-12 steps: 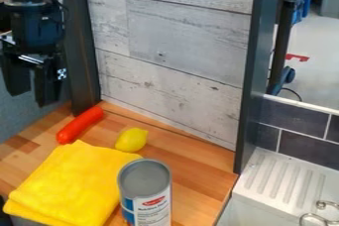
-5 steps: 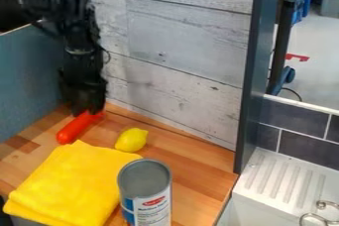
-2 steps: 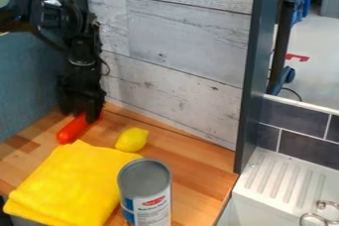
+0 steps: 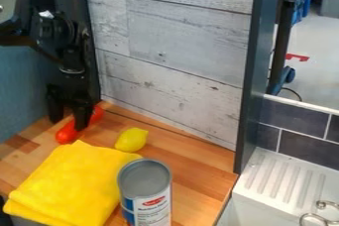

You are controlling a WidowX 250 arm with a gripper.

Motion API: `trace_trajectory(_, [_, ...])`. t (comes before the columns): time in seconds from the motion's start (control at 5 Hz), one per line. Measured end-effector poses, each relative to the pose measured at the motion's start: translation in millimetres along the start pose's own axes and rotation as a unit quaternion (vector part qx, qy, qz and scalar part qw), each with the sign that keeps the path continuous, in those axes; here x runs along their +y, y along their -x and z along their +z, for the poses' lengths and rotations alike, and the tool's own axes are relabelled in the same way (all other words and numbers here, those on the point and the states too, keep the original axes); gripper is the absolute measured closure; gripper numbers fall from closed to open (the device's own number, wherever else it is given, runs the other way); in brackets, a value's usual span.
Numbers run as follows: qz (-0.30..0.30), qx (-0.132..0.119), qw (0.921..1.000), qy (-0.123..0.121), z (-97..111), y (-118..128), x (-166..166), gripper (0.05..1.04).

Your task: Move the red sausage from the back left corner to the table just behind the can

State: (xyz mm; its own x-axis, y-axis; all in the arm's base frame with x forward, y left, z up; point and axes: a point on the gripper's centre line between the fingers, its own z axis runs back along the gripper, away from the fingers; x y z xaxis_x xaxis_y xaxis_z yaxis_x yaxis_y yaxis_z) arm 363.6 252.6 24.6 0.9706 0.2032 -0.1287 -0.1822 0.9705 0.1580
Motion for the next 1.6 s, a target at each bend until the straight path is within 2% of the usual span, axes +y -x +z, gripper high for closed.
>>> trace_trajectory(0.2, [-0.01, 0.002, 0.9999, 0.004, -8, -1, -2, 0.083])
trace_trajectory(0.4, [-0.01, -0.001, 0.9996, 0.025, -13, 0, -7, 0.121])
trace_trajectory(0.6, [-0.004, -0.002, 0.9994, 0.035, -16, 2, -8, 0.431])
trace_trajectory(0.8, [-0.001, -0.008, 0.9992, 0.039, -15, 1, -9, 0.521])
trace_trajectory(1.0, [0.003, -0.01, 0.9995, 0.029, -13, 1, -6, 0.521])
trace_trajectory(1.2, [0.006, -0.008, 0.9999, -0.005, -1, 9, 2, 0.521])
trace_trajectory(1.4, [0.0, -0.051, 0.9979, -0.04, 44, 19, -7, 0.521])
trace_trajectory(1.6, [-0.009, -0.092, 0.9957, -0.01, 90, 32, -36, 0.521])
